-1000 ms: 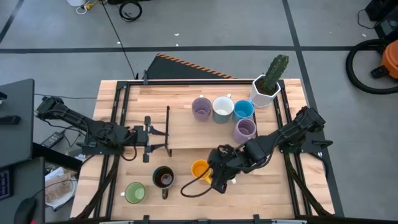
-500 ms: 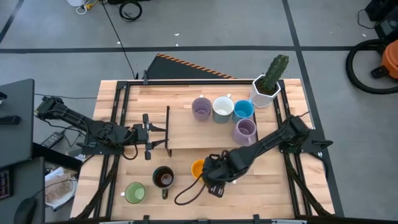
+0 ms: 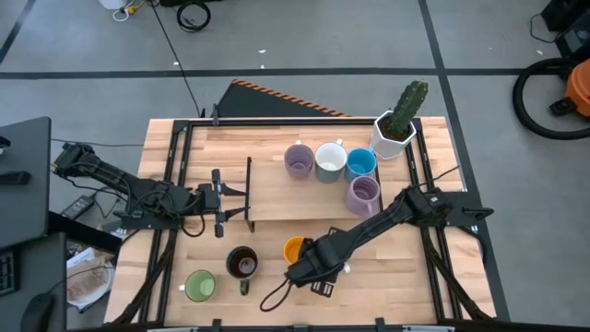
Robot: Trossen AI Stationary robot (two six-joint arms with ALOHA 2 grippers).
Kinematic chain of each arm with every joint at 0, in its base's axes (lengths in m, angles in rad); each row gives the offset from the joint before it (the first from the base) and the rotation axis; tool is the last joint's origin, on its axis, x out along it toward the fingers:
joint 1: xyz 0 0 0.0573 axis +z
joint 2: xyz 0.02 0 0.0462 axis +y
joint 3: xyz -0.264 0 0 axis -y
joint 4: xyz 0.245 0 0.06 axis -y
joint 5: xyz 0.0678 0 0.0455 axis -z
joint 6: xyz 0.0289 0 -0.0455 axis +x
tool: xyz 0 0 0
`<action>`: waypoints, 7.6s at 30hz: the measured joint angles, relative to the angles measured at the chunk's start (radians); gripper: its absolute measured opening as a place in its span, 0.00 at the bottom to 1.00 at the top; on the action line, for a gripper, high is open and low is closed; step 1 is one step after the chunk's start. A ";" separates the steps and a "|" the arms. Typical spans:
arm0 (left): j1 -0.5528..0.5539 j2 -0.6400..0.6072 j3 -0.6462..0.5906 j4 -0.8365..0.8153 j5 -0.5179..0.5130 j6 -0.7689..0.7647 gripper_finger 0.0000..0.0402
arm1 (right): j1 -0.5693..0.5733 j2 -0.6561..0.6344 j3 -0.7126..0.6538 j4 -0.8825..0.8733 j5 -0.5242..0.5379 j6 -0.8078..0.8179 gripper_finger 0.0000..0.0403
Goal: Place coffee mugs
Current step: Put the dark blue cup on the shelf aligned with the dark green cup
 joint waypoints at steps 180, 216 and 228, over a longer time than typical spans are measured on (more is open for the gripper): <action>0.195 0.872 0.483 0.297 0.144 -0.015 0.45 | -0.172 -0.346 0.195 -0.041 0.214 -0.141 0.29; 0.232 0.872 0.483 0.400 0.144 0.088 0.45 | -0.098 -0.345 0.118 -0.041 0.223 -0.035 0.29; 0.249 0.872 0.483 0.437 0.147 0.117 0.45 | -0.060 -0.345 0.067 -0.041 0.234 -0.006 0.29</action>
